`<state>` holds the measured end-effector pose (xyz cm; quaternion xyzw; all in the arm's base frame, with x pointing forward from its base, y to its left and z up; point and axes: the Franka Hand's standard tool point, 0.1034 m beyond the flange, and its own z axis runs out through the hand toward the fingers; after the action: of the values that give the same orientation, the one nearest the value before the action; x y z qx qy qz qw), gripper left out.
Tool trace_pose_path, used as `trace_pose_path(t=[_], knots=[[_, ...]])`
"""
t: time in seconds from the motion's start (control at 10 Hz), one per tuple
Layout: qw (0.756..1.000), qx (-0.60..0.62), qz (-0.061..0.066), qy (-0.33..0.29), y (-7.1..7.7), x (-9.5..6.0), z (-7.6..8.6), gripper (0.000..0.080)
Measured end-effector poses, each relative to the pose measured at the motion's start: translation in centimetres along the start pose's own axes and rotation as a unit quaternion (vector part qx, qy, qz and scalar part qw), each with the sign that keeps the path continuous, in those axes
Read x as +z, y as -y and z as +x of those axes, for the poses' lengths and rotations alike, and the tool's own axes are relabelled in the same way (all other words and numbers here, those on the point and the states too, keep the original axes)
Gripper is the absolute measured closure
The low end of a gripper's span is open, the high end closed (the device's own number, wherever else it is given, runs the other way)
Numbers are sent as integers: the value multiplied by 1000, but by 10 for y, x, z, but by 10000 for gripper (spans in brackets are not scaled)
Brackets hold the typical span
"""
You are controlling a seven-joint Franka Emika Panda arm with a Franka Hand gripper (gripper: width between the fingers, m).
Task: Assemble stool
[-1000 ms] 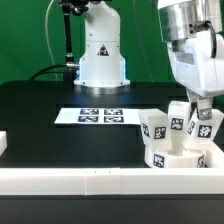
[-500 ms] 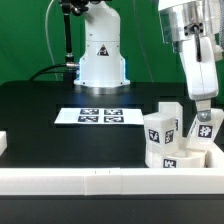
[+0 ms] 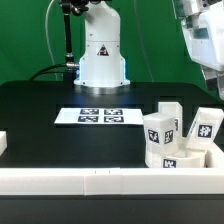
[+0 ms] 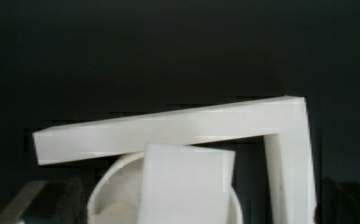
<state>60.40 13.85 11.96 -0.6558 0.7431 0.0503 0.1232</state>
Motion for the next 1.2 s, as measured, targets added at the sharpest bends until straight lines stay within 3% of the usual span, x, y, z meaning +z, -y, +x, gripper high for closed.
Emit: trace_pose_path(t=[0.3,0.6,1.0,1.2], knots=[[997,-76,-2,-1,-1,2,1,151],[961,-275,-12,-12,-3,2,0,151],[914,-405,-14,-10,-3,2,1,151],[831,-554,-31,-27,-4,4,2,151]])
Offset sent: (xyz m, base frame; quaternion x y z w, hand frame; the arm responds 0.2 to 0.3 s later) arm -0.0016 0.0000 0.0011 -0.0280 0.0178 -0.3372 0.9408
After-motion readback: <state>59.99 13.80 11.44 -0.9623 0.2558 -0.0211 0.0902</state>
